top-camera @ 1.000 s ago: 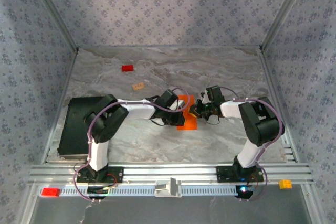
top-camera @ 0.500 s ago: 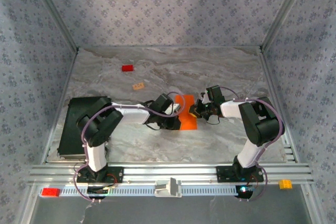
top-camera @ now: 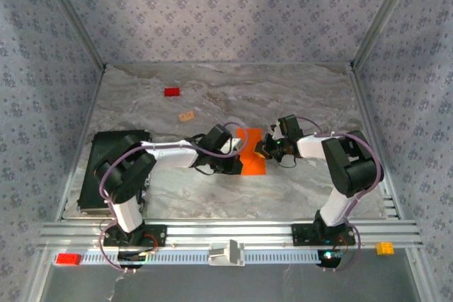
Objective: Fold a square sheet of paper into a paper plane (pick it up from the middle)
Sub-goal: Fold the triangle a second time at the center of the table.
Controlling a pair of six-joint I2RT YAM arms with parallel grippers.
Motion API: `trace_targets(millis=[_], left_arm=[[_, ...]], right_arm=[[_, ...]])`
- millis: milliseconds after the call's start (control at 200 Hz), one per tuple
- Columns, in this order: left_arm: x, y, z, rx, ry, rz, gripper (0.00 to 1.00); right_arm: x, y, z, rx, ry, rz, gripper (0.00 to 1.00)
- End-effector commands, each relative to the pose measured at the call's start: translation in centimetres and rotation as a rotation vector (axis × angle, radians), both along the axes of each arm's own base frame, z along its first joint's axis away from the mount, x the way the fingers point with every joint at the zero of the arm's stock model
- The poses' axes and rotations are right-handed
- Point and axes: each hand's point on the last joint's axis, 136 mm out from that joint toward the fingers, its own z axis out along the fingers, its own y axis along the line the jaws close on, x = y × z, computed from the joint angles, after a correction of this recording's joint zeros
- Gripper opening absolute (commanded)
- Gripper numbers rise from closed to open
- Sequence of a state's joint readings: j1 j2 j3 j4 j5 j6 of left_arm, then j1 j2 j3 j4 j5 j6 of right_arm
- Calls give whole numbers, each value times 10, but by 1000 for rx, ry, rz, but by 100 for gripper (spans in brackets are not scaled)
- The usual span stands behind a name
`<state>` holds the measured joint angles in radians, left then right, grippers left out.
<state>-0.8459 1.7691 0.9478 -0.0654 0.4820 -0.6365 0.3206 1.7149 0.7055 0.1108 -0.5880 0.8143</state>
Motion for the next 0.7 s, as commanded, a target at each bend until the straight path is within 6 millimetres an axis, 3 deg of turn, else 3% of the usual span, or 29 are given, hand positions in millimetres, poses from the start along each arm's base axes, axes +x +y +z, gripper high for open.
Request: trace_targets(millis=[0, 260, 520, 695], left_arm=[[23, -11, 21, -41, -52, 9, 6], [57, -21, 7, -24, -38, 36, 6], [58, -18, -24, 40, 3, 54, 6], [56, -12, -33, 68, 12, 67, 5]], right_arm=[[-12, -15, -16, -87, 70, -23, 0], [-7, -11, -4, -69, 34, -12, 2], [-4, -11, 14, -63, 2, -13, 6], [-8, -22, 31, -109, -19, -34, 16]])
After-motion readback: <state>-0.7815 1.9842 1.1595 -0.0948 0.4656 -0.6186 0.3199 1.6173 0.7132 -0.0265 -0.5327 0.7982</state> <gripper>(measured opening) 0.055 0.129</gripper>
